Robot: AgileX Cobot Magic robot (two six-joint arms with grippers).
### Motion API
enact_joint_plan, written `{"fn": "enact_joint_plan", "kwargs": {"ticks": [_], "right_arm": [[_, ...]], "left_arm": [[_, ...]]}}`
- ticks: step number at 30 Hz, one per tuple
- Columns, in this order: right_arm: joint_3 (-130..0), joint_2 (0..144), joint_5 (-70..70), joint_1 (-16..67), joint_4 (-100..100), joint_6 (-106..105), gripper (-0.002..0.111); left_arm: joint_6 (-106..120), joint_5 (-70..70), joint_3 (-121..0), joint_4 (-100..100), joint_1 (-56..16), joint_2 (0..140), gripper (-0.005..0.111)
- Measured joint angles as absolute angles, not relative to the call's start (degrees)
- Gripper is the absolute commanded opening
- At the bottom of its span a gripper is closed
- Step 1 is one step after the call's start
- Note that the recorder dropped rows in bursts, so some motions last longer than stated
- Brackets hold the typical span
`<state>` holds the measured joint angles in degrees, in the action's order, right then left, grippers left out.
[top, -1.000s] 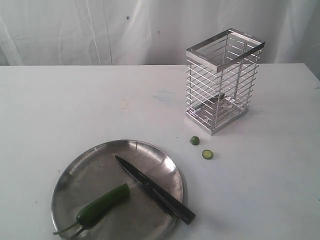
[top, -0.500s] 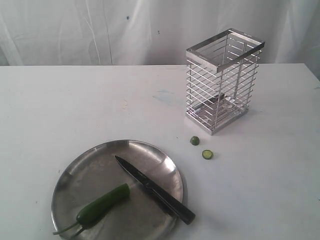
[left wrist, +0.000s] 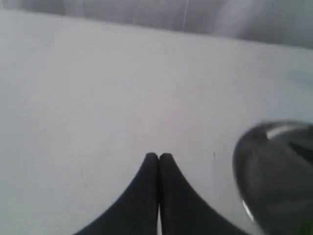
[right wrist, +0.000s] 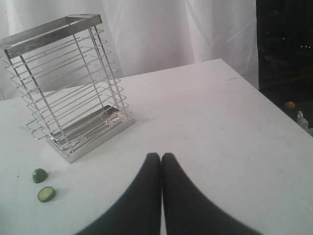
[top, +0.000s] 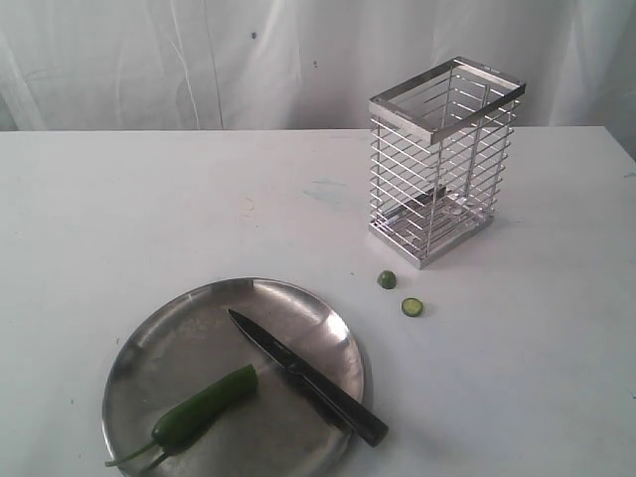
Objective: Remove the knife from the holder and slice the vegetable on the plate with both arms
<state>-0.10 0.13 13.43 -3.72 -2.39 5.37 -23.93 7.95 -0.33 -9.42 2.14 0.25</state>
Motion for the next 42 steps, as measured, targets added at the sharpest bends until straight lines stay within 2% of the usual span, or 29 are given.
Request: {"fn": "enact_joint_plan", "kwargs": {"ticks": [3, 7, 42], "right_arm": [[-0.1, 0.13, 13.43, -3.72, -2.39, 5.37, 0.0], [-0.1, 0.13, 13.43, -3.72, -2.39, 5.37, 0.0], [-0.1, 0.13, 13.43, -3.72, -2.39, 5.37, 0.0]], "left_arm": [[-15.96, 15.41, -0.19, -5.26, -0.37, 0.25, 0.0], [-7.56, 17.4, -0.19, -3.73, -2.06, 0.25, 0.0], [-5.13, 17.62, -0.19, -2.5, -2.11, 0.25, 0.0]]}}
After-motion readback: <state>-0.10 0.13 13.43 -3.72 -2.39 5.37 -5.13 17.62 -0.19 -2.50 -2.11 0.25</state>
